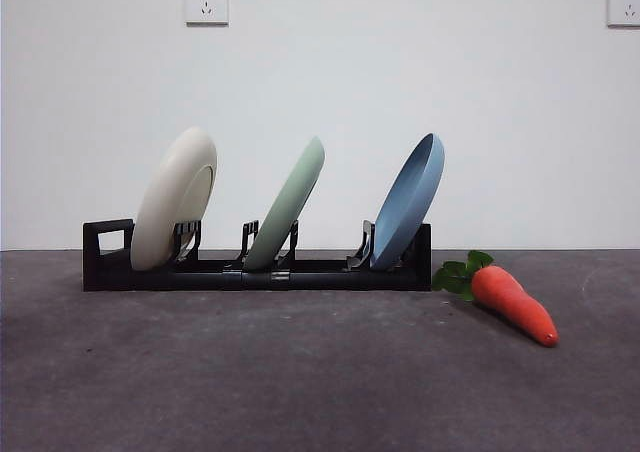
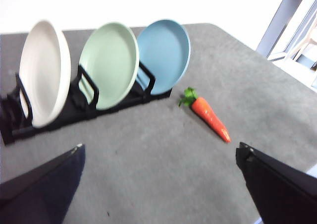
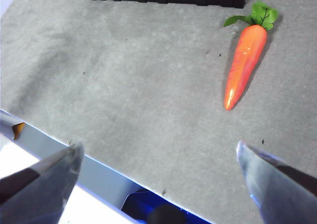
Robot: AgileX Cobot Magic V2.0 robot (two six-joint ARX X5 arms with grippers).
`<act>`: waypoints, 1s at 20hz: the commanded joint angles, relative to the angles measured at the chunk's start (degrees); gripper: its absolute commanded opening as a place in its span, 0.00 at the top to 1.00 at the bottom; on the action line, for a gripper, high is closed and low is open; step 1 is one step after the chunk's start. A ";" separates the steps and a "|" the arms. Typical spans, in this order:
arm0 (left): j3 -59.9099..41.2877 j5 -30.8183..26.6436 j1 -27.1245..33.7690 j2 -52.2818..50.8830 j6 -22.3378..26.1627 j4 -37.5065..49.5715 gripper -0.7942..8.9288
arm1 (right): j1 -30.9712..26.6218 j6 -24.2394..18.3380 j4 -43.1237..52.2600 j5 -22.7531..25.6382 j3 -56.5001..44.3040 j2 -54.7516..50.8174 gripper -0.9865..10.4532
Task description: Take the green plate from the plate rack,put the plate on the table,take the carrot from the table,put the carrot in the plate
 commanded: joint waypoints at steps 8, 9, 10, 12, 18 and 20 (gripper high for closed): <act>14.91 -7.28 -14.27 23.21 -0.07 11.37 0.33 | 0.07 0.98 0.72 -0.04 0.17 0.02 0.31; 16.11 -9.44 -16.68 26.25 -0.04 13.07 0.33 | 0.07 1.05 0.72 -0.04 0.17 0.02 0.31; 17.35 -11.91 -18.91 29.48 0.20 14.86 0.33 | 0.07 1.05 0.72 -0.04 0.17 0.00 0.31; 19.34 -16.06 -22.49 35.93 0.44 19.19 0.33 | 0.07 1.07 0.70 -0.04 0.17 0.02 0.31; 26.56 -24.63 -27.71 55.89 1.90 28.06 0.33 | 0.07 2.14 0.50 -0.09 0.17 0.00 0.31; 29.35 -24.81 -28.04 61.79 1.90 29.20 0.33 | 0.07 2.14 0.44 -0.09 0.17 0.00 0.31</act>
